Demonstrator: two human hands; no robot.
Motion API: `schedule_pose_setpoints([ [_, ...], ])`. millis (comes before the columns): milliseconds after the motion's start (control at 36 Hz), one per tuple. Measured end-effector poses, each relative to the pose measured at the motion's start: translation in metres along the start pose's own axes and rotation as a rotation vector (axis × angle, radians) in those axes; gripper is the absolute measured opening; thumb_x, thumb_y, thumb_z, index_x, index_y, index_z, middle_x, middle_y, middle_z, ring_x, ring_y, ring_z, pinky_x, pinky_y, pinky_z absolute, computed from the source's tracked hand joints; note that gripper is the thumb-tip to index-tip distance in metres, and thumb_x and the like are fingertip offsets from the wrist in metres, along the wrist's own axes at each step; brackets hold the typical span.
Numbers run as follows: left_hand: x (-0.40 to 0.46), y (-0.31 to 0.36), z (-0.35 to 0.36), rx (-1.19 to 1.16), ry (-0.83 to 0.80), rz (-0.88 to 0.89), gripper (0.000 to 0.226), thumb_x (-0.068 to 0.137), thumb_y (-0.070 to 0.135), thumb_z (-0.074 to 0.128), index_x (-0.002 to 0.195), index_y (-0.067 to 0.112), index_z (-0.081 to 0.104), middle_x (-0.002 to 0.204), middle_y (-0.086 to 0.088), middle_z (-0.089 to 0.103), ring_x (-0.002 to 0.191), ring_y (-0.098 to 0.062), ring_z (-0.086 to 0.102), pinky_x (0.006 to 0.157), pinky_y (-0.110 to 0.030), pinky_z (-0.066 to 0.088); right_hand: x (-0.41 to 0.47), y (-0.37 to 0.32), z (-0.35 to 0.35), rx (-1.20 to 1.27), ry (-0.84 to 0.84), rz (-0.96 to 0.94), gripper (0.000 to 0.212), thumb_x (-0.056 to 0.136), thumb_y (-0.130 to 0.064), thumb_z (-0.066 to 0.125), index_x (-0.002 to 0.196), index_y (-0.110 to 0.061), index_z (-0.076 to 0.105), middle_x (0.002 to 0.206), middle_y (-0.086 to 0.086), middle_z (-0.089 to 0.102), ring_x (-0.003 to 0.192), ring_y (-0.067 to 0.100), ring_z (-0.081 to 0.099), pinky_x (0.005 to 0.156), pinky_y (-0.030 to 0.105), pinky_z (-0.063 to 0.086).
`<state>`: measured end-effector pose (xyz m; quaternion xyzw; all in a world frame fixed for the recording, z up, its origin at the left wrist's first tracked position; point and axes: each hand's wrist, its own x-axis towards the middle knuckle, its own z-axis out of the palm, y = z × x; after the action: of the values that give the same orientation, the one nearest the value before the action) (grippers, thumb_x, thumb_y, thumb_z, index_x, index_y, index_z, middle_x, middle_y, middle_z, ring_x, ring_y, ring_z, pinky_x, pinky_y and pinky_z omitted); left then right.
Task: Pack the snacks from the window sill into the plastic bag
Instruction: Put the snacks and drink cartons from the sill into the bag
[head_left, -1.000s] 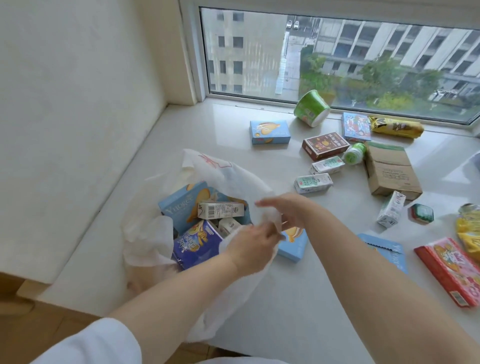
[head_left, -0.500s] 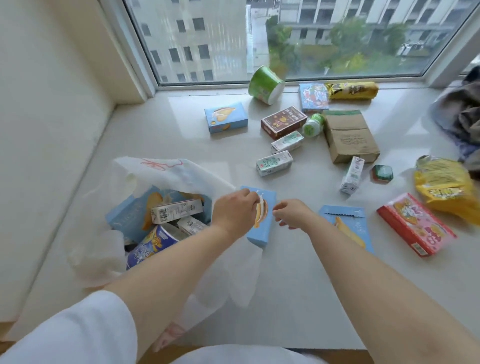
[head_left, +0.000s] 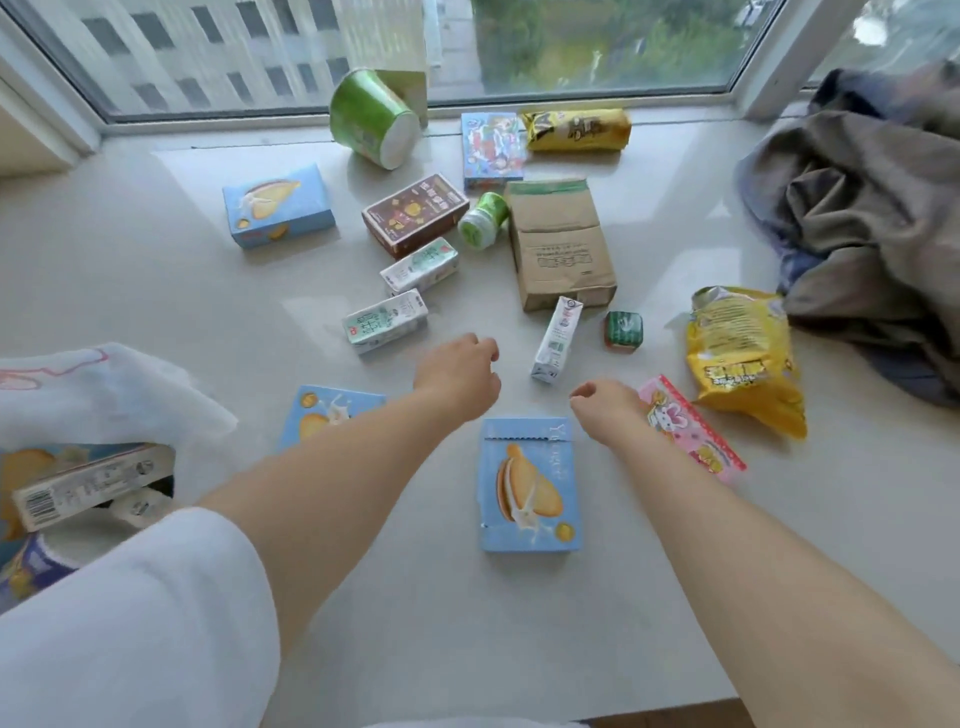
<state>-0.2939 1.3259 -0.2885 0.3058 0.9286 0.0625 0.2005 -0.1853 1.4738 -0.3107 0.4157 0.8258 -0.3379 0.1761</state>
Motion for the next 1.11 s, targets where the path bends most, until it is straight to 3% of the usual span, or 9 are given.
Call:
schedule_pose_setpoints([
  [139, 0.044, 0.037, 0.018, -0.005, -0.079, -0.06, 0.042, 0.095, 0.042, 0.044, 0.131, 0.022, 0.047, 0.132, -0.003, 0.048, 0.117, -0.026, 0.051, 0.088, -0.036, 0.043, 0.043, 0.023, -0.028, -0.025, 0.051, -0.009, 0.029, 0.089, -0.016, 0.046, 0.109, -0.02, 0.067, 0.121, 0.007, 0.064, 0.114, 0.027, 0.055, 0.094, 0.031, 0.044],
  [278, 0.087, 0.061, 0.035, -0.053, -0.11, -0.153, 0.057, 0.091, 0.052, 0.048, 0.134, 0.016, 0.043, 0.132, -0.005, 0.045, 0.12, -0.026, 0.048, 0.088, -0.038, 0.043, 0.086, 0.036, -0.044, -0.077, 0.066, -0.011, 0.028, 0.09, -0.016, 0.045, 0.114, -0.018, 0.059, 0.122, 0.008, 0.059, 0.109, 0.027, 0.055, 0.091, 0.035, 0.047],
  [417, 0.125, 0.077, 0.054, -0.151, -0.131, -0.248, 0.068, 0.083, 0.057, 0.056, 0.131, 0.012, 0.039, 0.128, -0.009, 0.044, 0.121, -0.027, 0.045, 0.09, -0.039, 0.042, 0.13, 0.033, -0.051, -0.053, 0.154, 0.009, 0.037, 0.091, -0.018, 0.047, 0.127, -0.013, 0.049, 0.129, 0.01, 0.047, 0.116, 0.028, 0.049, 0.095, 0.034, 0.04],
  [611, 0.152, 0.094, 0.079, -0.23, -0.105, -0.298, 0.078, 0.077, 0.055, 0.064, 0.135, 0.017, 0.029, 0.129, -0.006, 0.037, 0.12, -0.026, 0.039, 0.088, -0.04, 0.042, 0.18, 0.023, -0.046, -0.052, 0.202, 0.176, 0.064, 0.087, -0.043, 0.057, 0.134, -0.005, 0.036, 0.137, 0.013, 0.039, 0.126, 0.031, 0.041, 0.094, 0.039, 0.041],
  [694, 0.152, 0.094, 0.09, -0.211, -0.065, -0.336, 0.066, 0.082, 0.036, 0.063, 0.134, 0.017, 0.027, 0.129, -0.007, 0.035, 0.119, -0.028, 0.037, 0.083, -0.037, 0.04, 0.186, 0.023, -0.032, -0.085, 0.179, 0.2, 0.073, 0.082, -0.045, 0.064, 0.133, -0.003, 0.034, 0.139, 0.015, 0.033, 0.128, 0.032, 0.037, 0.096, 0.04, 0.042],
  [778, 0.15, 0.096, 0.096, -0.241, -0.023, -0.369, 0.057, 0.083, 0.023, 0.059, 0.13, 0.013, 0.03, 0.128, -0.01, 0.037, 0.117, -0.03, 0.039, 0.084, -0.036, 0.04, 0.183, 0.021, -0.015, -0.165, 0.199, 0.109, 0.064, 0.085, -0.039, 0.06, 0.13, -0.002, 0.035, 0.135, 0.018, 0.032, 0.123, 0.035, 0.036, 0.098, 0.037, 0.038],
  [972, 0.137, 0.084, 0.092, -0.316, -0.049, -0.38, 0.046, 0.085, 0.023, 0.059, 0.122, 0.008, 0.038, 0.125, -0.013, 0.047, 0.113, -0.033, 0.049, 0.085, -0.037, 0.041, 0.156, 0.016, 0.001, -0.097, 0.05, -0.057, 0.059, 0.081, -0.029, 0.065, 0.128, -0.005, 0.038, 0.129, 0.016, 0.037, 0.119, 0.034, 0.041, 0.098, 0.038, 0.037],
  [1111, 0.112, 0.049, 0.075, -0.537, -0.073, -0.547, 0.045, 0.088, 0.028, 0.057, 0.123, 0.004, 0.04, 0.123, -0.015, 0.054, 0.111, -0.033, 0.053, 0.081, -0.033, 0.042, 0.126, 0.015, -0.001, 0.055, 0.007, -0.025, 0.063, 0.076, -0.029, 0.067, 0.129, -0.009, 0.04, 0.129, 0.01, 0.046, 0.115, 0.027, 0.051, 0.093, 0.031, 0.04],
])
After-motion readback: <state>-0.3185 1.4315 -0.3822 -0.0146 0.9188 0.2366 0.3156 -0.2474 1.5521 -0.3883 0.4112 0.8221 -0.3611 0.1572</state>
